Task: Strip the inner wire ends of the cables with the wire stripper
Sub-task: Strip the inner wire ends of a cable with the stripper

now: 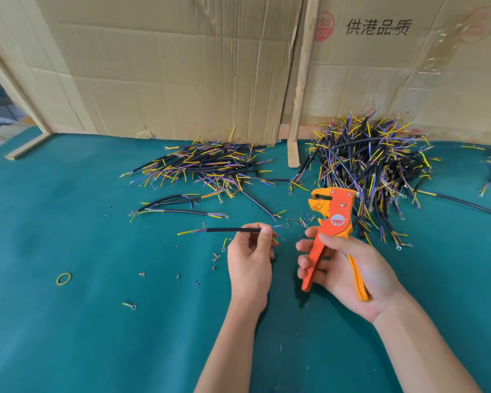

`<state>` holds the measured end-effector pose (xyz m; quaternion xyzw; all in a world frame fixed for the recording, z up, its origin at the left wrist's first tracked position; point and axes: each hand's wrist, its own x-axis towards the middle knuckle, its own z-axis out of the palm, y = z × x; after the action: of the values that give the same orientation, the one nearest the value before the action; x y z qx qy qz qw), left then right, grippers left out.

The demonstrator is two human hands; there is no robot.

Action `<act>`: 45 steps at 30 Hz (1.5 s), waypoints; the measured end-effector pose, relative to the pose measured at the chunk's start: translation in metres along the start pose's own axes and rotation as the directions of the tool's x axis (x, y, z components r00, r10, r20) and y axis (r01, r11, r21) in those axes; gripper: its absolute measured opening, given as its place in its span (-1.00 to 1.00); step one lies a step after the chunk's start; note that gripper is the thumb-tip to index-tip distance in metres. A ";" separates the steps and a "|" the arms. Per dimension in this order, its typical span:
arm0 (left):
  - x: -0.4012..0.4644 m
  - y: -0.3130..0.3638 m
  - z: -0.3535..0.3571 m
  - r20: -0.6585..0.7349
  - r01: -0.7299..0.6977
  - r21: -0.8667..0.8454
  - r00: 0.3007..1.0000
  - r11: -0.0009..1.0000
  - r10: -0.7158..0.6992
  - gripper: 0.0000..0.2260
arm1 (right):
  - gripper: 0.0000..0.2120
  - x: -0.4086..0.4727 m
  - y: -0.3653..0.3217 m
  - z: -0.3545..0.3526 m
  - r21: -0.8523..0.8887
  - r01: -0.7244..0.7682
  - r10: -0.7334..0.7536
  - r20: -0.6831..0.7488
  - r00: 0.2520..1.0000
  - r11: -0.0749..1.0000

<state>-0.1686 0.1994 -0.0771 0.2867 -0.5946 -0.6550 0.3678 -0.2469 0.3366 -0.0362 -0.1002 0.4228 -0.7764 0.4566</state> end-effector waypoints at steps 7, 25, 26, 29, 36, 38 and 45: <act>-0.004 0.000 0.000 0.056 -0.034 0.042 0.998 0.999 0.031 -0.90 | -0.50 0.001 0.004 0.001 -0.073 0.043 -0.043 0.009 0.999 0.996; -0.004 0.003 -0.001 0.141 0.014 0.037 0.990 0.999 -0.019 -0.89 | -0.48 0.001 -0.003 -0.007 -0.022 0.145 -0.143 0.059 0.988 0.989; -0.002 0.004 -0.001 0.094 0.054 -0.051 0.994 0.997 -0.049 -0.86 | -0.47 0.001 -0.003 -0.007 -0.030 0.131 -0.129 0.055 0.990 0.991; 0.003 0.003 -0.003 -0.004 0.118 -0.245 0.992 0.962 -0.122 -0.80 | -0.49 -0.001 -0.003 -0.007 -0.102 0.028 -0.024 0.037 0.999 0.994; 0.003 0.003 -0.002 -0.027 0.098 -0.262 0.994 0.960 -0.109 -0.85 | -0.54 -0.006 0.002 0.002 -0.239 -0.147 0.179 0.120 0.977 0.960; 0.003 0.003 -0.002 -0.033 0.097 -0.258 0.994 0.961 -0.109 -0.85 | -0.56 -0.007 0.001 0.002 -0.258 -0.147 0.189 0.146 0.971 0.955; 0.002 0.002 -0.002 -0.022 0.103 -0.246 0.994 0.964 -0.112 -0.85 | -0.69 -0.007 0.001 0.003 -0.284 -0.140 0.189 0.152 0.970 0.948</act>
<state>-0.1681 0.1967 -0.0748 0.2825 -0.4865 -0.7369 0.3747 -0.2404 0.3400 -0.0332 -0.1948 0.4897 -0.6582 0.5376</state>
